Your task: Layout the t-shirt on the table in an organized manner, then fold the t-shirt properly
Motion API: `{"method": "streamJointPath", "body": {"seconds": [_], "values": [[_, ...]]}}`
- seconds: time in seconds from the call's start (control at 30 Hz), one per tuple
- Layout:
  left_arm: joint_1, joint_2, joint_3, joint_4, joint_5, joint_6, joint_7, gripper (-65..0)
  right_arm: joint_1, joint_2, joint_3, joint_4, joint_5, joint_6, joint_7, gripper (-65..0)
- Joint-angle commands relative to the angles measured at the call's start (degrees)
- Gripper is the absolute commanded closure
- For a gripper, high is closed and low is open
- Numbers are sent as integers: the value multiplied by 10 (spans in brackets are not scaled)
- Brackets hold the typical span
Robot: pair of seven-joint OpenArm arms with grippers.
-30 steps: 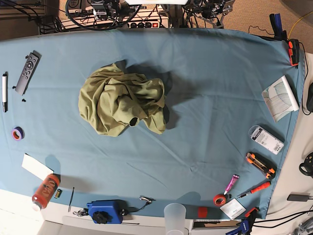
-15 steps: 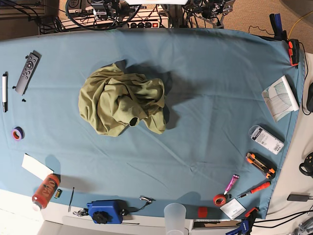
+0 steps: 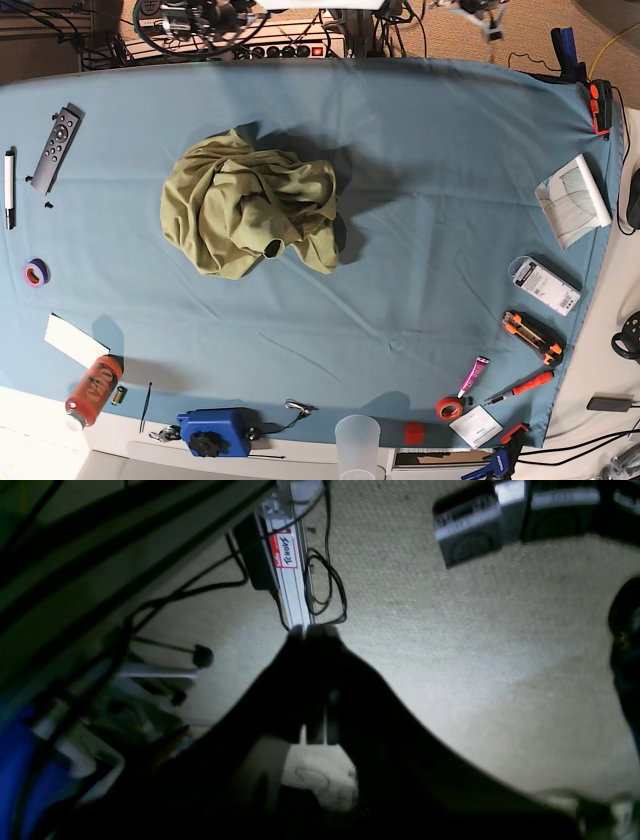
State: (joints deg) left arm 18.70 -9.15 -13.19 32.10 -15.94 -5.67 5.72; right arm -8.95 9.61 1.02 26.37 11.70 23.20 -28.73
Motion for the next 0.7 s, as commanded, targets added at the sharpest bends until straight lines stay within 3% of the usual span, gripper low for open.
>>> {"method": "streamJointPath", "body": {"seconds": [0.0,0.27,0.5,0.67], "values": [[16,-9,-1,16,-2,-2,-3,0,-6,11,0,4,14,3,-12,0],[120,-40,-1,136,-9,-8,-2,0,-99,62,0,123,76,3,-44,0],[222,-45,-1,273,-9,-81,-2,0,-224,110,1,311,114,3,-71,0],[280,-45,-1,364,-9,-110,21,0,-301,125,2,426,114,2,-92,0]]}}
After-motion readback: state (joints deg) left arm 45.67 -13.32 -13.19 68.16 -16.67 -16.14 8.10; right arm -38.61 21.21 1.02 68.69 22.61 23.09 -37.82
